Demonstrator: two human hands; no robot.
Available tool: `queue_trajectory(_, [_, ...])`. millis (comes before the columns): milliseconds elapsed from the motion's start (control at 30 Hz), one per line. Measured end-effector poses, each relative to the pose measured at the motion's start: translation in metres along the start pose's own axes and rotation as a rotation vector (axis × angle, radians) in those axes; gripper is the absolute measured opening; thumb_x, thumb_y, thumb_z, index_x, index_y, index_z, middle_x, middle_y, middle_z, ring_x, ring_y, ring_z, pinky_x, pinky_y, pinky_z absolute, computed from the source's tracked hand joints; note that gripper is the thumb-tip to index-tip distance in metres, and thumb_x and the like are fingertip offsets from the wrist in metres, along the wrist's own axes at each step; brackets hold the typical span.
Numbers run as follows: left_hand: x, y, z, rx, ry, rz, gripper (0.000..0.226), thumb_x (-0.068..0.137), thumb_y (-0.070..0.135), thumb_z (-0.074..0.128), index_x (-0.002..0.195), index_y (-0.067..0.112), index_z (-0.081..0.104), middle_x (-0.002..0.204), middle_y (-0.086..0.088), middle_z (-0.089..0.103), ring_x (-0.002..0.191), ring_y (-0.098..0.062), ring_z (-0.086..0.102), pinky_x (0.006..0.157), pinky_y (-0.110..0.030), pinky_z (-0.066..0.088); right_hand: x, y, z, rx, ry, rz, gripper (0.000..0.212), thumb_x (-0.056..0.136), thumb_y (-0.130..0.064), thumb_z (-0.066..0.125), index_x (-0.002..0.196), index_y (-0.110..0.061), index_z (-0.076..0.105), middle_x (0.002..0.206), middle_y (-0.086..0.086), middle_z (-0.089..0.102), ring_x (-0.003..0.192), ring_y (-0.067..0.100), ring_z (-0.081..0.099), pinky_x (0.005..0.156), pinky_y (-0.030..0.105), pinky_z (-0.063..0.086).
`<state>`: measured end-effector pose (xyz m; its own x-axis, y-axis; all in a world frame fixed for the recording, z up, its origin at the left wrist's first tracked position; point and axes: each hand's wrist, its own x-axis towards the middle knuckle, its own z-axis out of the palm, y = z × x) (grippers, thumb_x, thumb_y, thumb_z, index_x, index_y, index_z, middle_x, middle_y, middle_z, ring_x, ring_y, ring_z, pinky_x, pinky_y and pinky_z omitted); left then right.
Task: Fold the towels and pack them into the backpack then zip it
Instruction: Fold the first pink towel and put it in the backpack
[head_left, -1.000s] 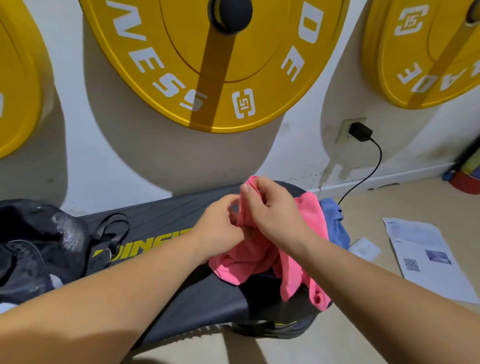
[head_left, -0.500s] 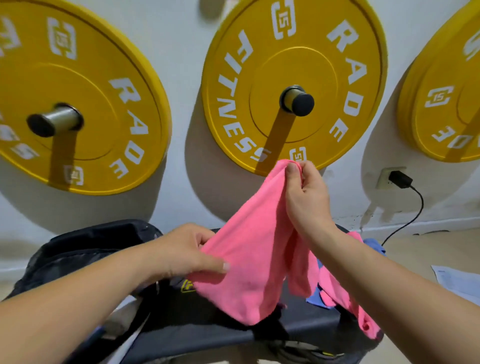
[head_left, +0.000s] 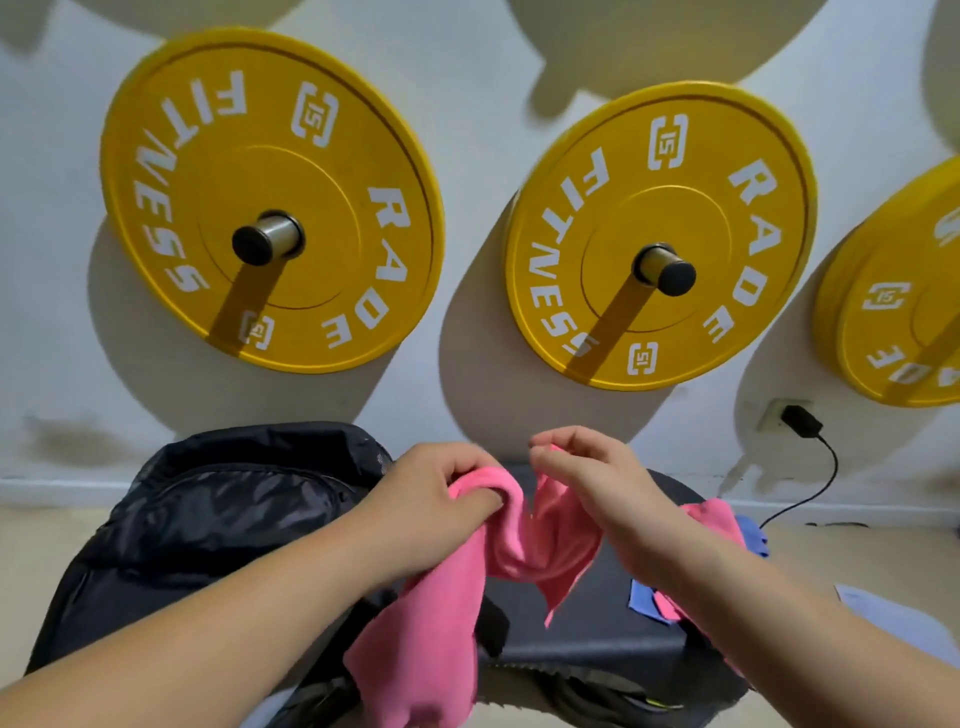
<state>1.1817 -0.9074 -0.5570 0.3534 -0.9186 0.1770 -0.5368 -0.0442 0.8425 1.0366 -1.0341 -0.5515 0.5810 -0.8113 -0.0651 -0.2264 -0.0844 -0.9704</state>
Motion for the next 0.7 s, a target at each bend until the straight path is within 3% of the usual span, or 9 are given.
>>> queue_trajectory(100, [-0.001,0.004,-0.001,-0.070,-0.040,0.043,0.031,0.086,0.001,0.058,0.085,0.025,0.077,0.085,0.008,0.077,0.081,-0.001,0.069,0.075,-0.018,0.053,-0.026,-0.012,0.016,-0.020,-0.186,-0.057,0.014,0.089,-0.024,0.077,0.100,-0.015,0.076,0.089,0.000,0.077,0.077,0.005,0.067,0.070,0.020,0.052])
queue_trajectory(167, [0.002,0.003,0.001,-0.106,-0.020,0.058,0.032,0.082,-0.004,0.056,0.085,0.022,0.074,0.081,0.009,0.075,0.072,-0.004,0.067,0.067,-0.021,0.054,-0.030,-0.016,0.021,-0.094,-0.170,-0.112,0.013,0.091,-0.027,0.075,0.093,-0.014,0.077,0.079,-0.002,0.073,0.070,0.005,0.062,0.064,0.018,0.048])
queue_trajectory(233, [0.004,-0.001,0.001,-0.131,0.020,0.036,0.025,0.079,0.000,0.059,0.085,0.023,0.067,0.068,0.008,0.065,0.054,-0.006,0.053,0.053,-0.021,0.044,-0.027,-0.016,0.021,-0.187,-0.078,-0.126,0.021,0.089,-0.033,0.076,0.080,-0.014,0.076,0.066,-0.004,0.066,0.060,0.005,0.054,0.056,0.017,0.043])
queue_trajectory(300, [0.006,-0.009,-0.002,-0.175,-0.032,-0.037,0.019,0.079,0.008,0.069,0.089,0.024,0.063,0.066,0.001,0.059,0.052,-0.011,0.049,0.051,-0.026,0.041,-0.022,-0.010,0.021,-0.232,-0.003,-0.126,0.029,0.088,-0.034,0.077,0.069,-0.012,0.071,0.056,-0.001,0.061,0.053,0.007,0.049,0.050,0.020,0.039])
queue_trajectory(367, [0.006,-0.021,-0.005,-0.194,-0.221,-0.111,0.021,0.078,0.013,0.079,0.093,0.019,0.065,0.071,-0.006,0.067,0.058,-0.013,0.058,0.056,-0.029,0.047,-0.016,0.002,0.022,-0.182,0.058,-0.126,0.031,0.090,-0.031,0.075,0.070,-0.009,0.068,0.057,0.010,0.065,0.052,0.012,0.054,0.052,0.023,0.042])
queue_trajectory(467, [0.003,-0.042,-0.010,0.008,-0.440,-0.174,0.017,0.080,0.024,0.082,0.086,0.013,0.070,0.072,-0.005,0.070,0.062,-0.012,0.058,0.061,-0.028,0.046,0.002,0.023,0.014,-0.157,0.197,-0.091,0.030,0.096,-0.029,0.067,0.074,-0.009,0.064,0.052,0.011,0.063,0.045,0.019,0.058,0.050,0.025,0.044])
queue_trajectory(567, [0.004,-0.062,-0.015,0.073,-0.514,-0.260,0.018,0.083,0.030,0.079,0.074,0.016,0.072,0.062,0.005,0.057,0.056,-0.010,0.046,0.058,-0.024,0.034,0.025,0.045,-0.011,-0.183,0.370,-0.037,0.030,0.098,-0.029,0.062,0.077,-0.008,0.062,0.046,0.005,0.060,0.041,0.016,0.056,0.050,0.026,0.046])
queue_trajectory(633, [0.004,-0.073,-0.019,0.101,-0.539,-0.314,0.021,0.084,0.030,0.079,0.066,0.024,0.071,0.058,0.010,0.056,0.053,-0.007,0.046,0.053,-0.023,0.034,0.036,0.062,-0.031,-0.170,0.481,0.014,0.031,0.098,-0.028,0.060,0.074,-0.009,0.060,0.044,0.002,0.056,0.038,0.013,0.053,0.049,0.026,0.046])
queue_trajectory(700, [0.004,-0.083,-0.023,0.072,-0.528,-0.372,0.018,0.084,0.030,0.080,0.071,0.021,0.072,0.062,0.006,0.061,0.057,-0.008,0.051,0.053,-0.022,0.037,0.043,0.080,-0.048,-0.146,0.573,0.055,0.031,0.098,-0.027,0.061,0.072,-0.009,0.059,0.048,0.002,0.055,0.045,0.015,0.053,0.049,0.027,0.043])
